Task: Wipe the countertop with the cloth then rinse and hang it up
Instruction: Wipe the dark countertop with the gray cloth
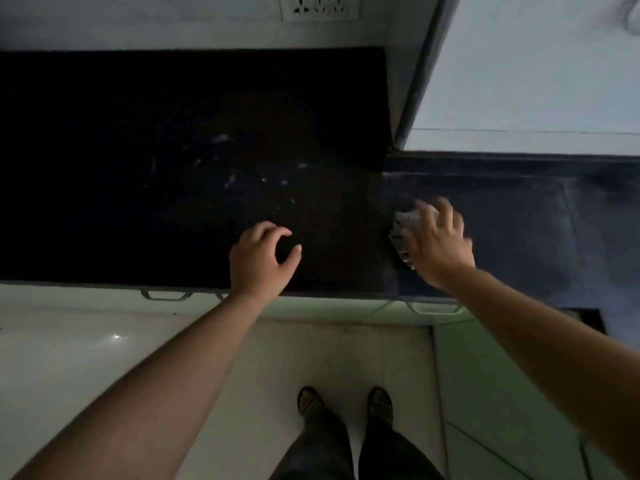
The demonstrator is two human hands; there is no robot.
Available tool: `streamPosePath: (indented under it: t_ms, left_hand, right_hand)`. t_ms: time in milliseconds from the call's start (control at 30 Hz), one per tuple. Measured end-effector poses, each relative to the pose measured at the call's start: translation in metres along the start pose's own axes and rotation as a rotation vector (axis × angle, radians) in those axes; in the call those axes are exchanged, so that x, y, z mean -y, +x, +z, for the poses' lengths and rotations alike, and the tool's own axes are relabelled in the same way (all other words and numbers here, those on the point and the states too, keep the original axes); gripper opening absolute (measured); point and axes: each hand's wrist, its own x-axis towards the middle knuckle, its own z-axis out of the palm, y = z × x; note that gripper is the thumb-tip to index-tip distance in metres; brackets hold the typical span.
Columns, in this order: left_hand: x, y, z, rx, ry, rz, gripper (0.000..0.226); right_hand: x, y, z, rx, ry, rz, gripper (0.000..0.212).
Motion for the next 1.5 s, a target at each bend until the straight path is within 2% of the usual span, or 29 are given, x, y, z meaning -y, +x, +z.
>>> streamPosePath:
  t_ms: [100, 200, 300, 400, 500, 600, 733, 767, 867, 933, 1000, 1067, 1133, 1200, 1233, 1300, 1367, 1400, 1500]
  left_hand:
    - [0.024, 0.015, 0.01, -0.016, 0.15, -0.041, 0.043]
    - [0.046, 0.016, 0.022, 0.05, 0.162, -0.093, 0.051]
    - [0.054, 0.017, 0.027, 0.006, 0.13, -0.101, 0.051]
    - [0.053, 0.018, 0.028, -0.015, 0.089, -0.109, 0.051]
    - [0.054, 0.018, 0.028, -0.017, 0.088, -0.114, 0.049]
    - [0.056, 0.018, 0.027, -0.026, 0.093, -0.12, 0.047]
    - [0.053, 0.018, 0.025, 0.002, 0.086, -0.144, 0.047]
    - [0.054, 0.018, 0.025, 0.01, 0.088, -0.149, 0.047]
    - [0.056, 0.017, 0.027, 0.013, 0.081, -0.153, 0.046]
    - [0.057, 0.016, 0.028, 0.005, 0.081, -0.162, 0.046]
    - [0.057, 0.016, 0.03, 0.001, 0.084, -0.161, 0.045]
    - [0.058, 0.016, 0.03, 0.005, 0.085, -0.166, 0.045]
    - [0.057, 0.016, 0.029, 0.015, 0.093, -0.177, 0.045]
    - [0.056, 0.016, 0.029, 0.027, 0.092, -0.182, 0.046]
    - [0.056, 0.016, 0.029, 0.027, 0.086, -0.185, 0.046]
    - [0.055, 0.015, 0.029, 0.02, 0.074, -0.188, 0.046]
    - [0.055, 0.015, 0.029, 0.011, 0.065, -0.185, 0.045]
    - [0.054, 0.015, 0.028, 0.008, 0.065, -0.183, 0.045]
    - [0.056, 0.015, 0.029, 0.007, 0.073, -0.181, 0.045]
  right_hand:
    - [0.007, -0.006, 0.022, -0.086, -0.088, 0.092, 0.055]
    - [0.021, -0.016, 0.046, -0.148, -0.083, 0.05, 0.055]
    - [0.043, -0.01, 0.061, -0.194, -0.071, 0.004, 0.057]
    - [0.07, 0.029, 0.061, -0.235, -0.021, 0.049, 0.052]
    - [0.099, 0.079, 0.057, -0.2, -0.034, 0.034, 0.049]
    - [0.111, 0.08, 0.064, -0.16, -0.092, -0.124, 0.05]
    - [0.084, 0.063, 0.062, -0.137, -0.19, -0.383, 0.051]
    - [0.08, 0.078, 0.057, -0.13, -0.191, -0.37, 0.05]
    - [0.104, 0.153, 0.046, -0.142, -0.13, -0.179, 0.05]
    - [0.132, 0.196, 0.045, -0.119, -0.121, -0.173, 0.05]
    - [0.15, 0.204, 0.05, -0.09, -0.122, -0.3, 0.049]
    - [0.148, 0.176, 0.059, -0.078, -0.119, -0.465, 0.046]
    - [0.125, 0.132, 0.063, -0.062, -0.14, -0.594, 0.045]
    - [0.097, 0.119, 0.058, -0.072, -0.179, -0.648, 0.046]
    - [0.09, 0.13, 0.055, -0.07, -0.176, -0.625, 0.046]
    - [0.1, 0.165, 0.052, -0.095, -0.141, -0.464, 0.045]
    - [0.133, 0.202, 0.055, -0.095, -0.096, -0.286, 0.047]
    - [0.151, 0.212, 0.058, -0.086, -0.099, -0.264, 0.048]
    - [0.177, 0.197, 0.07, -0.055, -0.079, -0.478, 0.047]
